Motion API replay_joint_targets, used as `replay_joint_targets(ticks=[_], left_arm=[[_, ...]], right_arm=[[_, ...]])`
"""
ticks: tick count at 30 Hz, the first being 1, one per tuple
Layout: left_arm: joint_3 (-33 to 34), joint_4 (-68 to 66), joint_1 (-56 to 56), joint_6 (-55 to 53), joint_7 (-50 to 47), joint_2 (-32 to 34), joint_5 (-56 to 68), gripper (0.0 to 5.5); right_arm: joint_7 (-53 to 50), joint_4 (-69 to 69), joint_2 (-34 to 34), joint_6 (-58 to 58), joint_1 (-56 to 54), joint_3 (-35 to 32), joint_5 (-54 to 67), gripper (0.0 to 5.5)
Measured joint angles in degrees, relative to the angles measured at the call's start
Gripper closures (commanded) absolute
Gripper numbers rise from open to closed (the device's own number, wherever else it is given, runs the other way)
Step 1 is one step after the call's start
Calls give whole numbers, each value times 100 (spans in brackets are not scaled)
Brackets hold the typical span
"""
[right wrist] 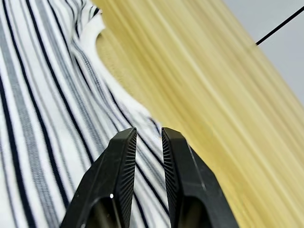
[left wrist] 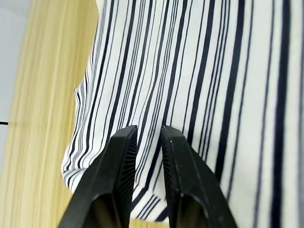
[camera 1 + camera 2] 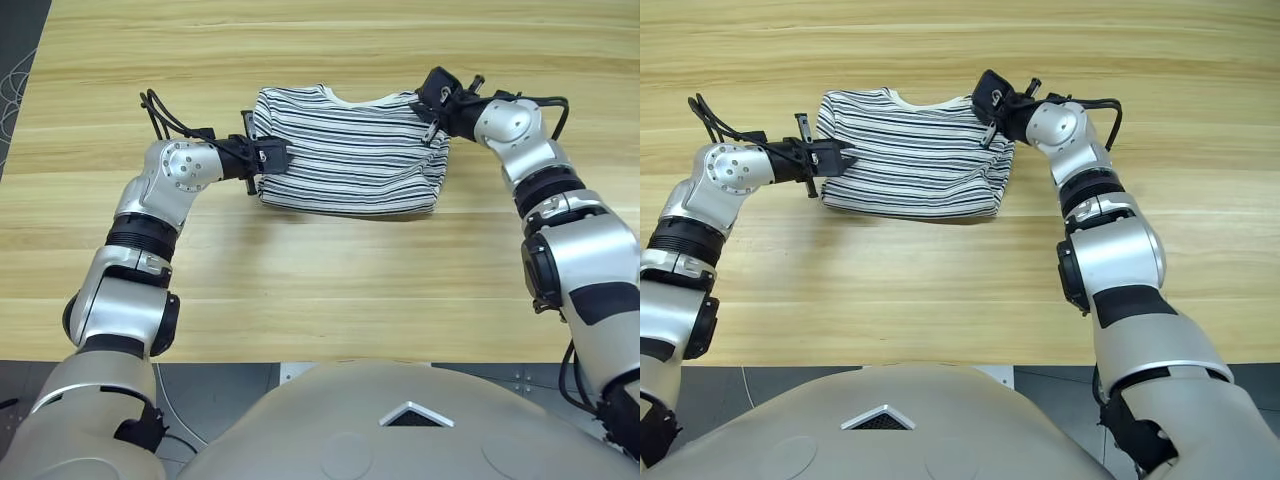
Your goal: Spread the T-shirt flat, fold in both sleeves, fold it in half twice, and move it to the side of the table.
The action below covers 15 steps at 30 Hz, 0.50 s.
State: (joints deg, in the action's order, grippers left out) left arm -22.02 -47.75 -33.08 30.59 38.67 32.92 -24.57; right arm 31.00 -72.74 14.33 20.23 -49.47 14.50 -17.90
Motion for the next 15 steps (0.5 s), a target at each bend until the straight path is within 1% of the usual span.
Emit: replay_joint_targets(ticks=[3, 7, 9, 10, 12, 15], left_arm=[[-315, -585, -335, 172, -536, -107, -496, 457], [-1217, -1622, -1056, 261, -2025, -271, -1701, 457], [-1725, -1985, -1332, 182, -2715, -350, -2270, 457], [-1877, -2094, -1409, 148, -2923, -381, -2421, 457], [-2252, -2364, -1584, 81, -3492, -463, -2825, 457], [-2619, -2501, -1763, 20, -4069, -503, -3215, 457]], right_arm=[[-37, -82, 26, -66, 116, 148, -174, 453], [-25, -59, 224, -51, 143, 307, -353, 453], [187, 109, 324, 5, 197, 477, -471, 453], [303, 231, 374, 38, 234, 529, -499, 453], [818, 989, 533, -39, 511, 694, -527, 453], [1591, 2664, 696, -751, 1154, 721, -331, 453]])
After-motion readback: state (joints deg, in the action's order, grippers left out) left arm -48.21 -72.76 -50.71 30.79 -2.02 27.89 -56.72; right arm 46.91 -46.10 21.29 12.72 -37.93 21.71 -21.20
